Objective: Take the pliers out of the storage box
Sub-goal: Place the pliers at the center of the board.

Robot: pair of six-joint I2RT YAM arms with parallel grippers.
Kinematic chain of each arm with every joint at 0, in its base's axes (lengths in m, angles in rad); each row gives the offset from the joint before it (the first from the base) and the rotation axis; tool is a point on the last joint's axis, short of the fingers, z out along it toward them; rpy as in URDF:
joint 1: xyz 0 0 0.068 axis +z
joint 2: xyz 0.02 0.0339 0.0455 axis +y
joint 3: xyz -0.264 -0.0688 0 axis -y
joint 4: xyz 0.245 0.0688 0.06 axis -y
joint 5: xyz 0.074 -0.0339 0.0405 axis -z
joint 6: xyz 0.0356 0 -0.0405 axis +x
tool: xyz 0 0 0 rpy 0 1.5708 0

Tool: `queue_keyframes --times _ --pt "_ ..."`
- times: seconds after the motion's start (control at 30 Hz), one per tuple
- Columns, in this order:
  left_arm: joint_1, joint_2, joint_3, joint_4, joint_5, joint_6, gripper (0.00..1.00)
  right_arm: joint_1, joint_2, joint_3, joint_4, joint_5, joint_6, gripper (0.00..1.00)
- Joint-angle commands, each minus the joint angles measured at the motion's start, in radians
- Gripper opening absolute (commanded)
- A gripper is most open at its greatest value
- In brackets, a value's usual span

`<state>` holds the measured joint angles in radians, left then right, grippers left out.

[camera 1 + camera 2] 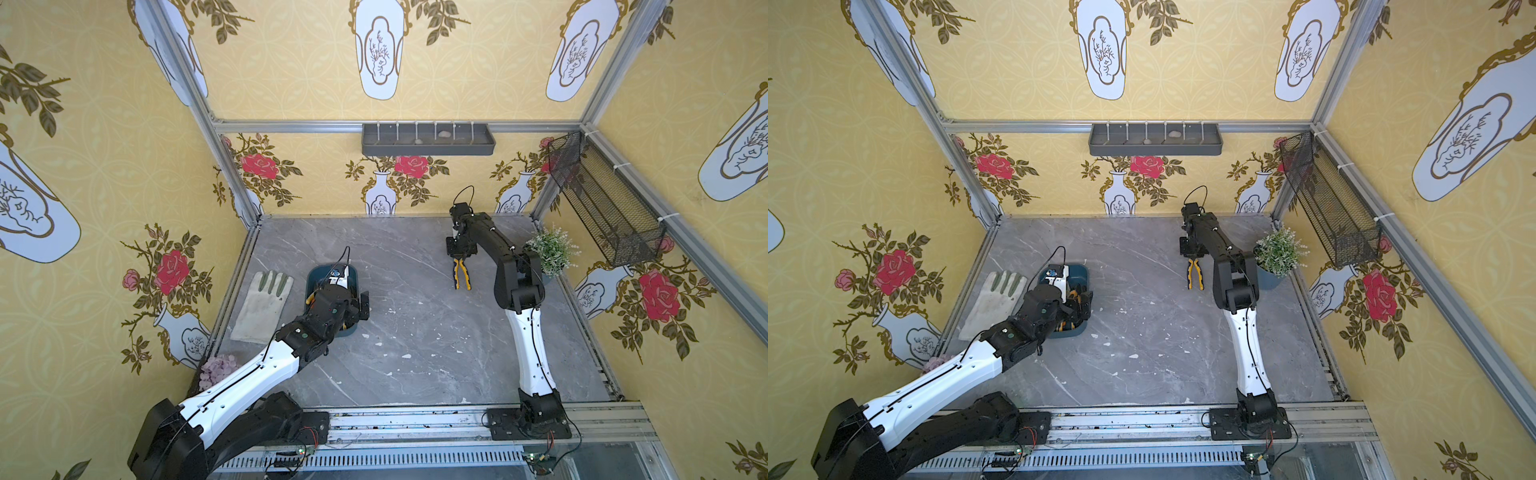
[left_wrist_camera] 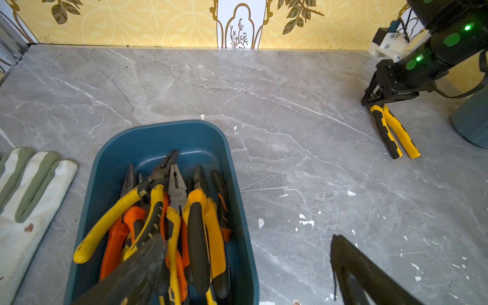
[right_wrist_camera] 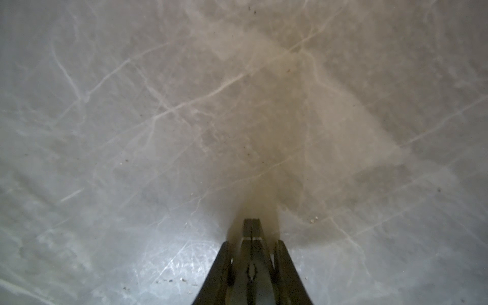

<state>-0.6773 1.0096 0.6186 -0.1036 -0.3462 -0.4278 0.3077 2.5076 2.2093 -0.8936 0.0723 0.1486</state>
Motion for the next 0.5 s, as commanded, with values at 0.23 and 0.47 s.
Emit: queue_keyframes --times 0.23,0.47 --pt "0.016 -0.014 -0.023 0.019 0.024 -0.028 0.99 0.004 -0.001 -0.023 0.008 0.003 0.015 0.32" --pt "0.027 -0.022 -0.033 0.014 0.031 -0.035 0.99 0.004 -0.001 -0.026 0.016 0.014 0.02 0.38"
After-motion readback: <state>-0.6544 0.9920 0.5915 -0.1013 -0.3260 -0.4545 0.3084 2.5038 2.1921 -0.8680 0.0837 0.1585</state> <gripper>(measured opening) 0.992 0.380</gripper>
